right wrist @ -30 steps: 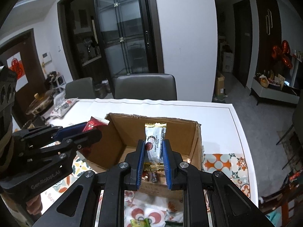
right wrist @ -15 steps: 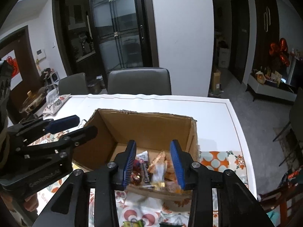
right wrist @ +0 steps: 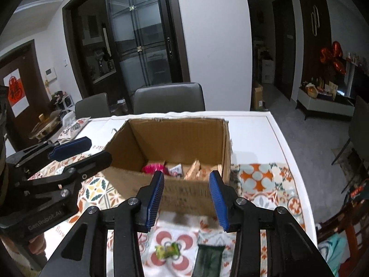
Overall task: Organize snacks
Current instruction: 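Move both tools back toward the remaining snacks on the table, then grasp the green-yellow candy pack with left tool while right tool grasps the dark green pack, then carry both snacks over the cardboard box and open both tools to drop them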
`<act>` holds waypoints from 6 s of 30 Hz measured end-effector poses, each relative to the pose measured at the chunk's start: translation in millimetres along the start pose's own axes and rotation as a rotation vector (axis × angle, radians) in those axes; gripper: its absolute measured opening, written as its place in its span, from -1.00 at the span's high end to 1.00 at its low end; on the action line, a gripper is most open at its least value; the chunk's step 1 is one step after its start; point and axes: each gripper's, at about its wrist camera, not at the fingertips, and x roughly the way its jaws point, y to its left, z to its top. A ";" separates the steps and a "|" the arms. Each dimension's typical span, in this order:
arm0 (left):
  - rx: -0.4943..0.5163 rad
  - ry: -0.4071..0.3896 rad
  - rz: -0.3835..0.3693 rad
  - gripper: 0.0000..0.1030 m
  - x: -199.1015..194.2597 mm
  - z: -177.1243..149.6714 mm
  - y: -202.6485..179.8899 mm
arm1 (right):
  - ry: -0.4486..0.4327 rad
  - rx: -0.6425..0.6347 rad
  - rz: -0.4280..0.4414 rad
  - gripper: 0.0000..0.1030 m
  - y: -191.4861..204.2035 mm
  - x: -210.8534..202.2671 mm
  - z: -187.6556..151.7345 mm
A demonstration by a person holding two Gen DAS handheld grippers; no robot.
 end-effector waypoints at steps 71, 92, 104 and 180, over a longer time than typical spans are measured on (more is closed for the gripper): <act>0.084 0.345 -0.233 0.55 114.8 -136.7 -50.2 | 0.351 0.014 -0.101 0.03 -22.0 84.0 -143.6; -0.055 0.290 -0.203 0.55 73.0 -128.2 -32.6 | 0.314 0.000 -0.084 0.09 -11.3 68.2 -140.8; -0.090 0.177 -0.145 0.55 20.8 -103.2 -24.1 | 0.177 0.026 -0.042 0.09 -0.1 22.3 -111.0; -0.183 0.155 -0.021 0.16 78.4 42.7 74.3 | 0.064 -0.152 -0.061 -0.19 18.6 86.0 71.1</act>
